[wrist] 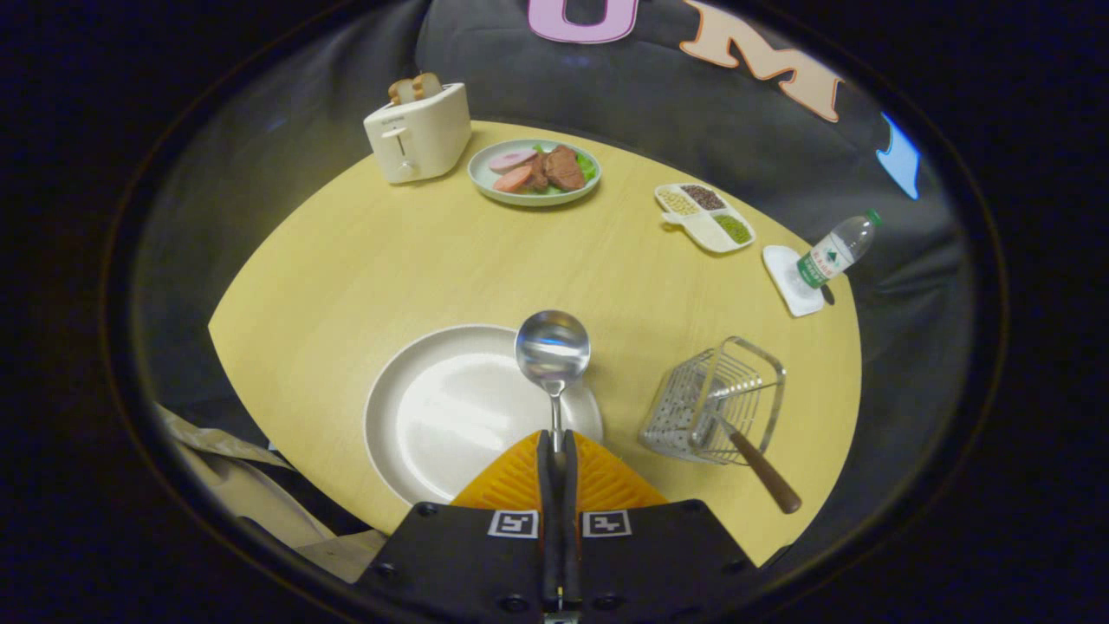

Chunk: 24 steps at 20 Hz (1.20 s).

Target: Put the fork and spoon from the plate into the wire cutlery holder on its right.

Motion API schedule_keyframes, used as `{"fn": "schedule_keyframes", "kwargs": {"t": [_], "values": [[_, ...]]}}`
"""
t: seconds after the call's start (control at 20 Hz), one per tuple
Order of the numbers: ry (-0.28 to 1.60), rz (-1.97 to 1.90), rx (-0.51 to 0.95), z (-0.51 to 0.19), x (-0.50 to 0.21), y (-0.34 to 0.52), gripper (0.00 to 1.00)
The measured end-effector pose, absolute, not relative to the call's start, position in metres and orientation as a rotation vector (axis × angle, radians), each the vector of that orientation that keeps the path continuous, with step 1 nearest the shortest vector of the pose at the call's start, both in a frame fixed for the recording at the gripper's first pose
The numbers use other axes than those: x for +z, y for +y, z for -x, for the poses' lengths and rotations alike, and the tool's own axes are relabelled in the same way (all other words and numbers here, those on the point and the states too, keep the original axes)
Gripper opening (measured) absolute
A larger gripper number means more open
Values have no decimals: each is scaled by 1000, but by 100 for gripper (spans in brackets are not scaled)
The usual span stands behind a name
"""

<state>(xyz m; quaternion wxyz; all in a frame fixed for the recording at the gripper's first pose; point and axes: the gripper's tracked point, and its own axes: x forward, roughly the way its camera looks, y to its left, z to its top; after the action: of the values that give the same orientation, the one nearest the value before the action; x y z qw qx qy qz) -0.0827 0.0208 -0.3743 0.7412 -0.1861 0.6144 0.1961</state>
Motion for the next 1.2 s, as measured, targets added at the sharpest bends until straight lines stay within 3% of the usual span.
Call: {"fn": "schedule_keyframes", "kwargs": {"t": [0.6,1.2], "values": [[1376,495,313,40,-348,-59,5],[1467,503,242,43,-354,-86,8]]}}
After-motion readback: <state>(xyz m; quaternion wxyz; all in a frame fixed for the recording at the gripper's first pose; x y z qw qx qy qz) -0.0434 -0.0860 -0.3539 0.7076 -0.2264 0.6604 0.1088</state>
